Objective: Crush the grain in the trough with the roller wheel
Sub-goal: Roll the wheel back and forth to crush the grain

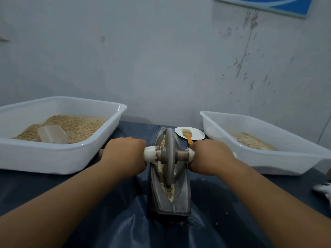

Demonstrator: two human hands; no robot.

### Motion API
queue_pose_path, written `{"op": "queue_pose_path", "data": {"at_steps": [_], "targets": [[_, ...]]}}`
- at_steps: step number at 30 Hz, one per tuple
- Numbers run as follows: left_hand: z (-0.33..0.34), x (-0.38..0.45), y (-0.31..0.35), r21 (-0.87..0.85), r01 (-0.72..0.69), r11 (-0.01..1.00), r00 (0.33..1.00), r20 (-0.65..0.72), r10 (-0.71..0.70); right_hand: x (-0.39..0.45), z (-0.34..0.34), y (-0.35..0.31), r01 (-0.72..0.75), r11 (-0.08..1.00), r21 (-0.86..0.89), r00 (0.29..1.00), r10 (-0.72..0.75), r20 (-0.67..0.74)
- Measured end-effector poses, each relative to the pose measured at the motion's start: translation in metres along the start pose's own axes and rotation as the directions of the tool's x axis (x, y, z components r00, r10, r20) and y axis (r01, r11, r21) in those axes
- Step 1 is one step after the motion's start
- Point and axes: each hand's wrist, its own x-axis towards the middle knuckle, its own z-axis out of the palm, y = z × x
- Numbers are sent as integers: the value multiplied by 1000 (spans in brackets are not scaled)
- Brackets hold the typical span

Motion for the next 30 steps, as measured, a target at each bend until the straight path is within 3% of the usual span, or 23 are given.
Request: {"op": "queue_pose_path", "data": {"at_steps": [8, 14, 21, 27, 30], "targets": [[-3, -19, 1, 128, -24, 992, 981, -187, 48, -27, 12, 9, -9, 1000, -16, 990, 6, -140], [-12, -2, 9, 88, 0, 996, 996, -90, 8, -13, 10, 3, -50, 996, 78, 998, 54, -40], [-7, -24, 4, 200, -24, 980, 973, -219, 68, -34, 16, 8, -20, 1000, 10, 983, 21, -181], [-12, -4, 11, 106, -5, 994, 990, -140, 20, -15, 11, 1, -74, 994, 79, 993, 81, -88], [-12, -13, 11, 138, -17, 990, 983, -176, 41, -23, 15, 5, -74, 995, 73, 992, 81, -98]]}}
